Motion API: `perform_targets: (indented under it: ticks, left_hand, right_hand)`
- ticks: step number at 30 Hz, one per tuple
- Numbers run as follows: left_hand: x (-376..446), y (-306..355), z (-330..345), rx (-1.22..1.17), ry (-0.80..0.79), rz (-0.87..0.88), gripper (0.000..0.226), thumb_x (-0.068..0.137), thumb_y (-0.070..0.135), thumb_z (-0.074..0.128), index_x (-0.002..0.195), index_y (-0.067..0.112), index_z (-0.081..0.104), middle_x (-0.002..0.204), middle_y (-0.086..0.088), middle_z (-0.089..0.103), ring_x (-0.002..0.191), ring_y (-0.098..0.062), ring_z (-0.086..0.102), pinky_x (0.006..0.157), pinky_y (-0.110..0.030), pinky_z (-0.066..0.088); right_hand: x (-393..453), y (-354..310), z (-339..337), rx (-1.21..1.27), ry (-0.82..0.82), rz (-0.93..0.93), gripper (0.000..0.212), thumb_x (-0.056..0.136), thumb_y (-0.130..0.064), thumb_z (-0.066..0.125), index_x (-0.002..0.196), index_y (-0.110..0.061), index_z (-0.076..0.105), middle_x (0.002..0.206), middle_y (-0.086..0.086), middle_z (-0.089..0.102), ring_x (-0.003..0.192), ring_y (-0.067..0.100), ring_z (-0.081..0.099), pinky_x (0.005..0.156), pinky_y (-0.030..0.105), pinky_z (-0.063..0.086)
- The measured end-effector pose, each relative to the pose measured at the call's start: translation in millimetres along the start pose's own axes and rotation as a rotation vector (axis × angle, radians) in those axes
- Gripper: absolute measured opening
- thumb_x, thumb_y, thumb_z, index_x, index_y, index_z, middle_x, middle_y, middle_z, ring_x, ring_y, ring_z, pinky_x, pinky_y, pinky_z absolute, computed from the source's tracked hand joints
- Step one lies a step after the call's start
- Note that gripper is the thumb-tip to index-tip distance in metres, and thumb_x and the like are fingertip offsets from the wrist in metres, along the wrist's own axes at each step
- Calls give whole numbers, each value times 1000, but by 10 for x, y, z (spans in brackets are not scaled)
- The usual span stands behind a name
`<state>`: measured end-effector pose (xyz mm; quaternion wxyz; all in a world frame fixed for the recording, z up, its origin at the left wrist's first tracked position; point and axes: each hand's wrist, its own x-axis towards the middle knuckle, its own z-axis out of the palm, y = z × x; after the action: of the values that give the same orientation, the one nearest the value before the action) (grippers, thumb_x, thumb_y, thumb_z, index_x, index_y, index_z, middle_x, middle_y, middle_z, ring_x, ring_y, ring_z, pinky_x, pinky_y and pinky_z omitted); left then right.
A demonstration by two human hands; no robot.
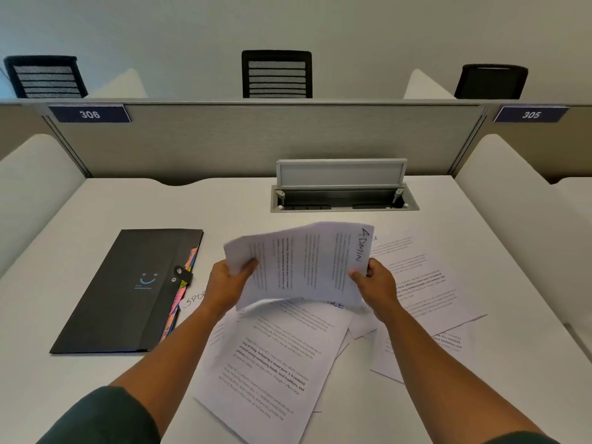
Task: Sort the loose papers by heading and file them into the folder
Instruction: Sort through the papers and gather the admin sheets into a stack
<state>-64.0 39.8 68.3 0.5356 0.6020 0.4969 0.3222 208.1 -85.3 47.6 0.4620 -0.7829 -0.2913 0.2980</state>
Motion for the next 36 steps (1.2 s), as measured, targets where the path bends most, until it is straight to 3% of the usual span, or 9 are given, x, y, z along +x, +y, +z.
perform_targets:
  ticks: [4, 8, 11, 15, 19, 23, 27, 32, 36]
  left_hand:
    - [30, 95, -23, -108, 51, -36, 19, 92, 29, 66, 102, 13, 67, 94, -10, 74, 80, -28, 74, 69, -43, 62]
    - [94, 59, -98, -235, 96, -118, 29, 91, 26, 69, 110, 4, 66, 97, -14, 75, 85, -33, 74, 74, -48, 61]
    - [97, 27, -90, -304, 104, -182, 29, 90, 24, 69, 112, 5, 67, 99, -13, 76, 88, -33, 74, 79, -48, 60]
    - [68, 30, -11, -380, 145, -249, 26, 91, 24, 69, 112, 9, 67, 99, -12, 75, 85, -29, 74, 71, -41, 60]
    - [25, 65, 94, -507, 172, -289, 23, 91, 22, 69, 111, 12, 66, 100, -8, 75, 86, -25, 74, 67, -39, 60]
    - [-10, 105, 210, -555, 132, -315, 21, 91, 20, 68, 111, 16, 65, 104, -5, 74, 94, -26, 72, 81, -47, 58]
    - [45, 131, 140, -457, 69, -277, 32, 89, 20, 71, 120, 17, 63, 114, -5, 72, 101, -26, 70, 80, -41, 58]
    - [184, 294, -115, -324, 185, -213, 45, 81, 21, 79, 122, 21, 62, 107, 3, 65, 100, -20, 63, 92, -41, 53]
    - [196, 522, -158, -125, -7, -105, 48, 78, 23, 82, 121, 21, 61, 106, 1, 72, 94, -12, 68, 68, -21, 54]
  right_hand:
    - [63, -23, -91, 262, 92, 93, 19, 84, -26, 75, 96, -19, 63, 99, 2, 72, 93, 24, 69, 80, 39, 59]
    - [70, 10, -104, 335, 70, 155, 24, 82, -29, 76, 101, -17, 66, 103, 4, 71, 98, 24, 67, 86, 42, 58]
    - [24, -44, 0, 460, -2, 225, 34, 85, -21, 74, 116, -13, 62, 113, 8, 68, 102, 25, 66, 83, 39, 59]
    - [-32, -179, 152, 733, -22, 339, 48, 82, -10, 75, 125, -12, 54, 116, 10, 66, 105, 29, 65, 76, 41, 60]
    - [-65, -325, 255, 885, -72, 390, 40, 85, -4, 71, 122, -6, 57, 114, 14, 69, 101, 29, 67, 72, 39, 58]
    - [-126, -479, 358, 783, -195, 315, 29, 86, 0, 69, 110, -15, 62, 103, 9, 73, 94, 28, 70, 77, 44, 59]
    - [-112, -594, 355, 650, -164, 211, 24, 84, 1, 71, 96, -19, 65, 99, 5, 72, 88, 24, 71, 75, 41, 61]
    - [-17, -691, 160, 519, -118, 74, 22, 85, -9, 72, 98, -24, 63, 101, 0, 69, 96, 24, 67, 90, 47, 55]
    - [9, -827, 66, 355, -146, -5, 28, 84, -19, 74, 110, -18, 64, 108, 5, 70, 98, 25, 67, 90, 49, 55]
